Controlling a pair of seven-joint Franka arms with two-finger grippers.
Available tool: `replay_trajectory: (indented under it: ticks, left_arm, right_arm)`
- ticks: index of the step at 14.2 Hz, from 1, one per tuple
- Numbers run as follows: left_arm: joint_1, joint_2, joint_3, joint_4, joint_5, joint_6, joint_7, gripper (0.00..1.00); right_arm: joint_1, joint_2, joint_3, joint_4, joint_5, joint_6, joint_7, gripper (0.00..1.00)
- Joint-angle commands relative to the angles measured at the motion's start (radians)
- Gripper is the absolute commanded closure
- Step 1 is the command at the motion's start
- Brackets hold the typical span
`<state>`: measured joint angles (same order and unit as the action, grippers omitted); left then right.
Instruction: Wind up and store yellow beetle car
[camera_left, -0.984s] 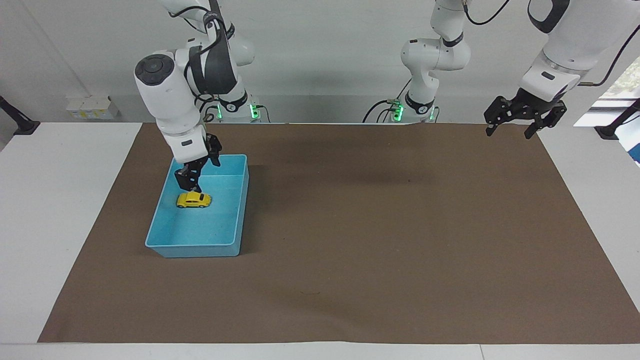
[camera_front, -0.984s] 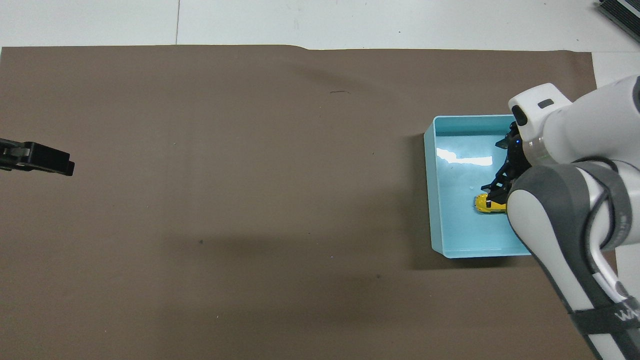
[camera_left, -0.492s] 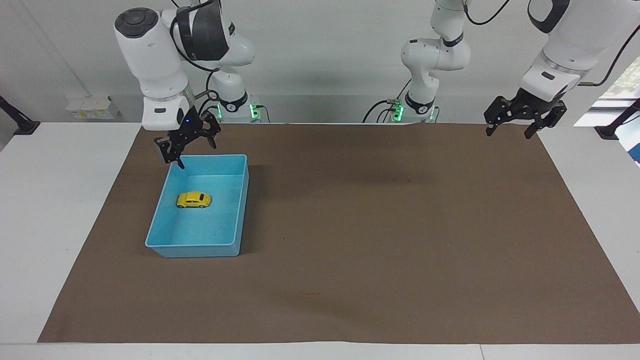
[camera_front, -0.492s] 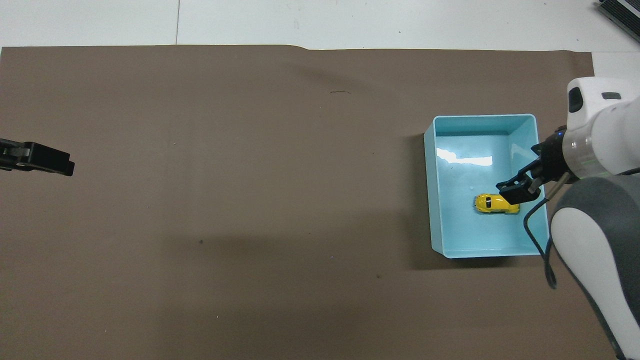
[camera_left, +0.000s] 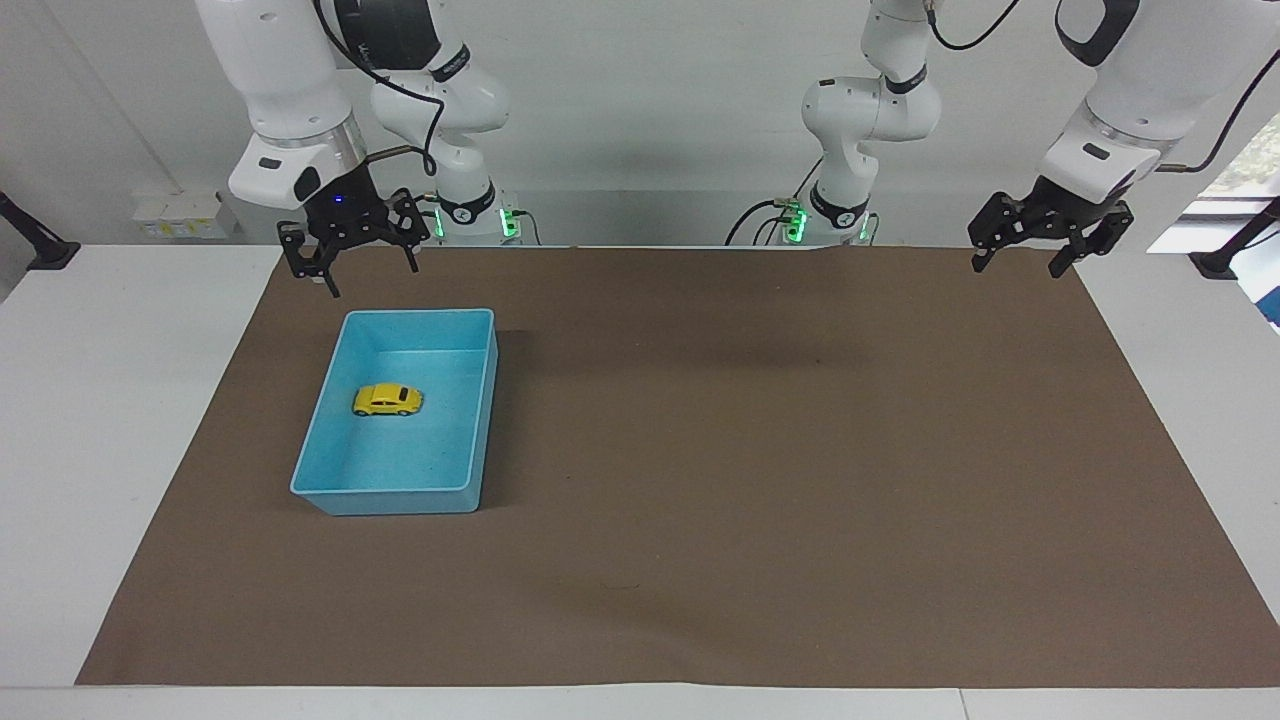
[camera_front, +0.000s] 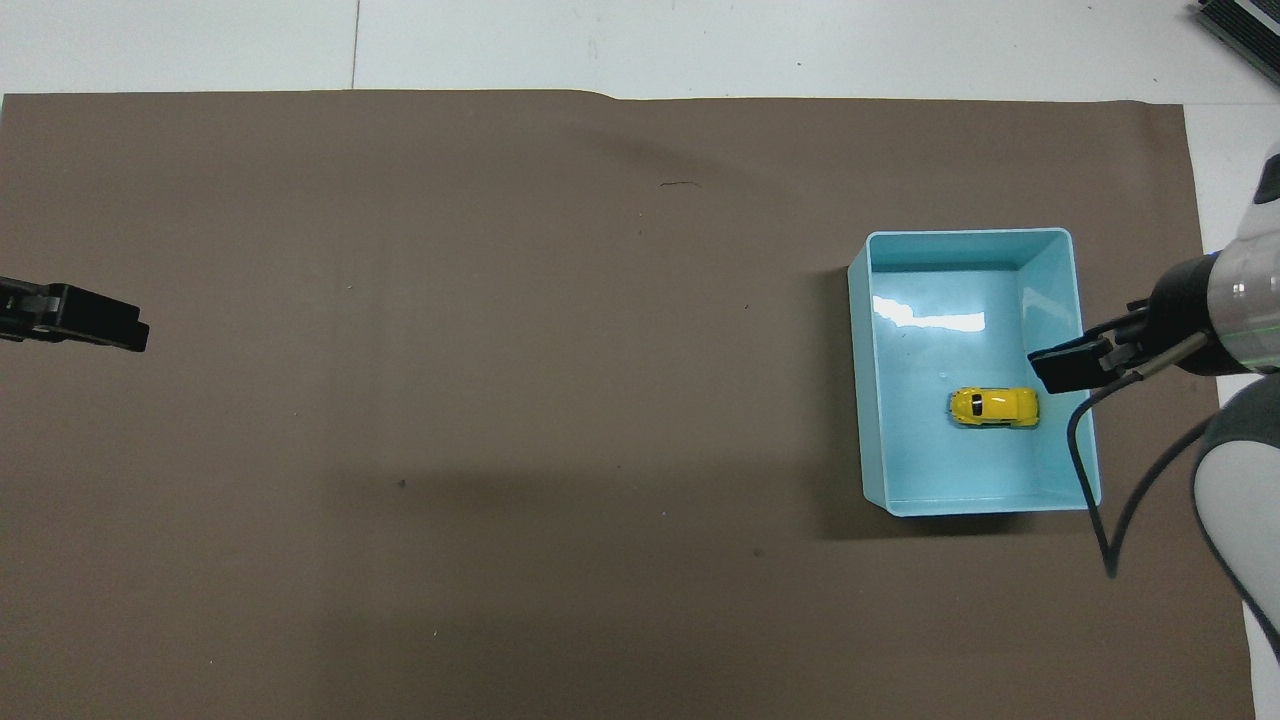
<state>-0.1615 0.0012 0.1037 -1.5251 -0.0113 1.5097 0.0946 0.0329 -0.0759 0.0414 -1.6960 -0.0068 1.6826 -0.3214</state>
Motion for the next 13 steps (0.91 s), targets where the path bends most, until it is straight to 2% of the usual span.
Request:
replay_trajectory:
  ticks: [1, 6, 13]
  left_arm:
    - [0.005, -0.012, -0.004, -0.006, 0.02, -0.008, 0.004, 0.0]
    - [0.005, -0.012, -0.004, -0.006, 0.02, -0.006, 0.004, 0.0]
    - [0.005, -0.01, -0.004, -0.004, 0.02, -0.003, 0.005, 0.0]
  right_arm:
    - [-0.013, 0.002, 0.008, 0.073, 0.018, -0.069, 0.106, 0.0]
    - [-0.011, 0.004, 0.012, 0.124, 0.025, -0.127, 0.3, 0.0]
    - [-0.014, 0.001, 0.0, 0.124, 0.06, -0.118, 0.314, 0.0]
